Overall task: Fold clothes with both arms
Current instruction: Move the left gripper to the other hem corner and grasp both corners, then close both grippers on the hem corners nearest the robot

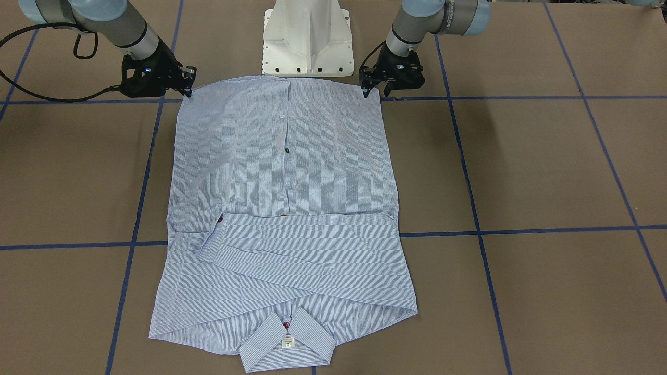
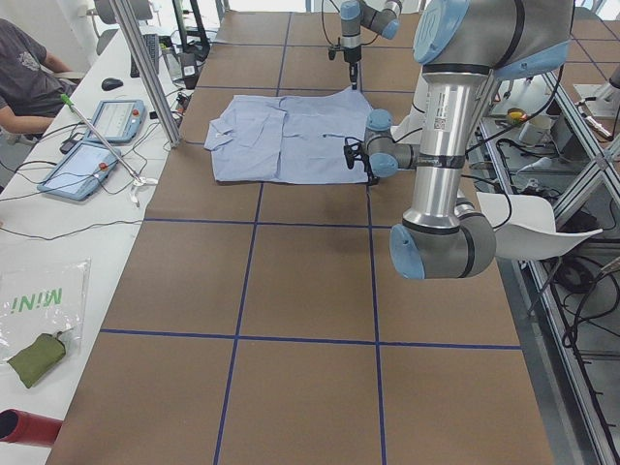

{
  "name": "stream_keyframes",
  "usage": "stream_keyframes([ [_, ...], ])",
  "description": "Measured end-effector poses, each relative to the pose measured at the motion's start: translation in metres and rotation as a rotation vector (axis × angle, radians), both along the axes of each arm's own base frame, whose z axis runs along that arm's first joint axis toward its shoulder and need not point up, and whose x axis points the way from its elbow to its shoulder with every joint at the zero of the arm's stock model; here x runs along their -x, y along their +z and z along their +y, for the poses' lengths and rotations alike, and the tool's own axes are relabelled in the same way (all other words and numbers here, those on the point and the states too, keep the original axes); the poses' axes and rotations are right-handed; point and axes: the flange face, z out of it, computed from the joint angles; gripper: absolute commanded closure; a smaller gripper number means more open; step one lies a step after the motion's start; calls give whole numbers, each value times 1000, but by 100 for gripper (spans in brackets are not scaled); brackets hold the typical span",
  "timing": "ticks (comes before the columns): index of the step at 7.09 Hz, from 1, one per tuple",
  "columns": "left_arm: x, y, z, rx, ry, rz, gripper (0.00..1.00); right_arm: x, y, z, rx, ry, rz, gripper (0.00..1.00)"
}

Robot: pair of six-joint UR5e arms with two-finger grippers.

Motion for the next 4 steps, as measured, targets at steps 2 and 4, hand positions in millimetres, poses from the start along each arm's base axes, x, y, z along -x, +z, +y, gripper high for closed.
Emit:
stream_keyframes([
  [2, -4, -4, -1, 1, -1, 2, 41, -1, 0, -2, 1, 5, 1, 100],
  [4, -6, -2, -1, 4, -2, -7, 42, -3, 1, -4, 4, 7, 1, 100],
])
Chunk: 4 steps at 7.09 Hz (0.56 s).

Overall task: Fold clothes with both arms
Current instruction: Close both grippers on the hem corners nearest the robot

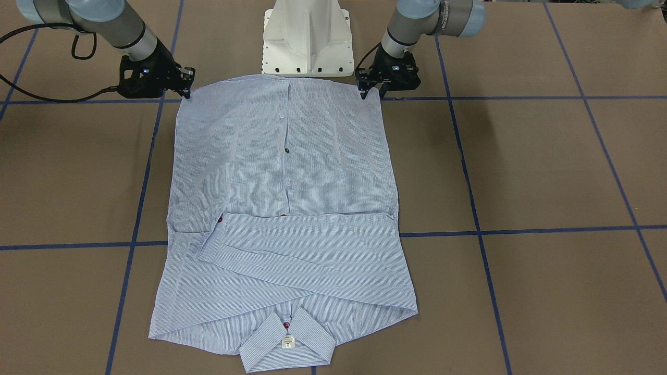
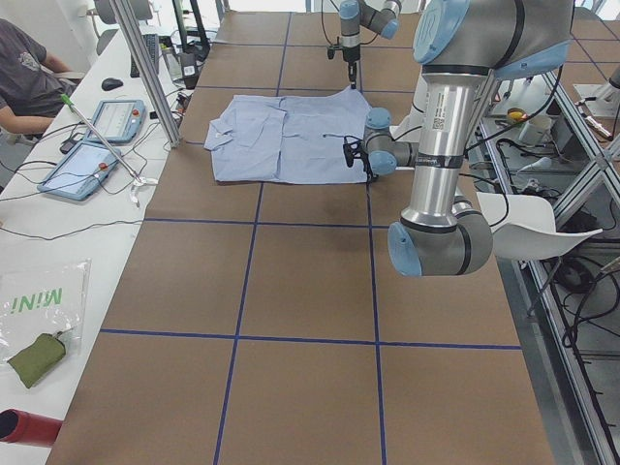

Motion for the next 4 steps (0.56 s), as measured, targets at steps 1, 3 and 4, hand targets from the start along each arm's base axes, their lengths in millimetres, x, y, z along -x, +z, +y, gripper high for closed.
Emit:
stream_keyframes([
  [1, 0, 1, 0, 2, 0, -10, 45, 0, 0, 0, 2, 0, 0, 100],
  [3, -1, 2, 0, 4, 0, -17, 52, -1, 0, -1, 3, -1, 0, 100],
  [4, -1, 2, 0, 5, -1, -19, 57, -1, 0, -1, 3, -1, 0, 100],
])
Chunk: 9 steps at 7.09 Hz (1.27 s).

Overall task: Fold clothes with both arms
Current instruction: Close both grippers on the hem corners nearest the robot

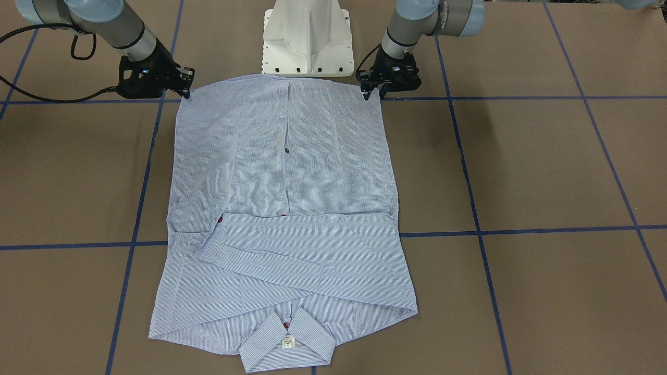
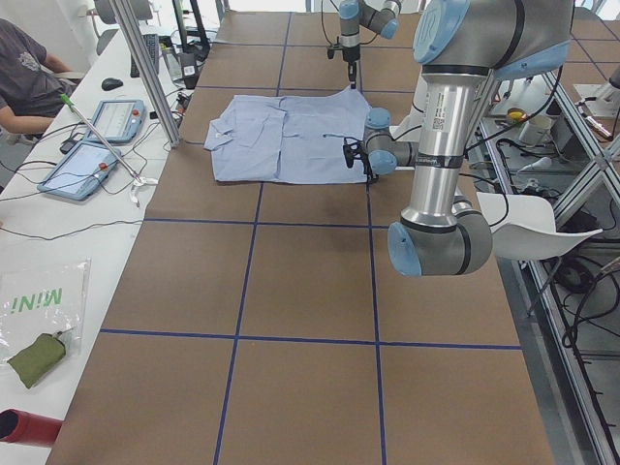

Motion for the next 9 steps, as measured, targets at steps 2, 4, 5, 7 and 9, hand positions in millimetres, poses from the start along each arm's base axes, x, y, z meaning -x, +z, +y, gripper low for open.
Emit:
stream_keyframes([
  [2, 0, -1, 0, 2, -1, 1, 68, 0, 0, 0, 0, 0, 0, 100],
  [4, 1, -6, 0, 4, -1, 3, 71, 0, 1, 0, 1, 0, 2, 100],
  [5, 0, -11, -1, 6, -2, -4, 71, 0, 1, 0, 1, 0, 2, 100],
  [7, -3, -16, -1, 8, -2, -10, 71, 0, 1, 0, 1, 0, 2, 100],
  [9, -3, -16, -1, 8, -2, -10, 79, 0, 1, 0, 1, 0, 2, 100],
])
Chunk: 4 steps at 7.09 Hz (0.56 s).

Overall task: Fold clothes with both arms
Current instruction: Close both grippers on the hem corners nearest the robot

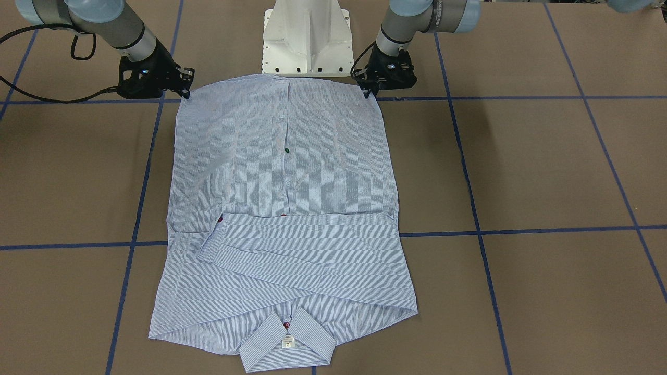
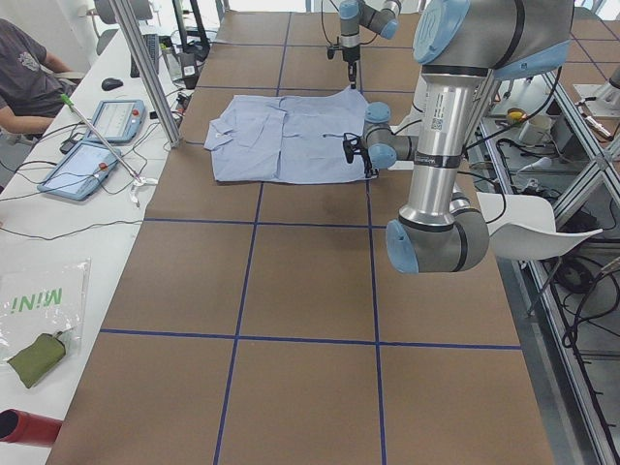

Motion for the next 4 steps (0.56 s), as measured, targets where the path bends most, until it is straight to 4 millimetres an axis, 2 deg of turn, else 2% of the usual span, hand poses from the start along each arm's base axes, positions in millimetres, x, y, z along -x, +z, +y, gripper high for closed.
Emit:
stream_keyframes([
  [1, 0, 0, -1, 0, -2, 0, 96, 0, 0, 0, 0, 0, 0, 100],
  [2, 0, 0, -2, 0, -4, -1, 100, 0, 0, 0, 0, -1, 1, 100],
  [4, 1, 1, -4, 3, -8, -15, 100, 0, -1, -1, -1, 1, -2, 100],
])
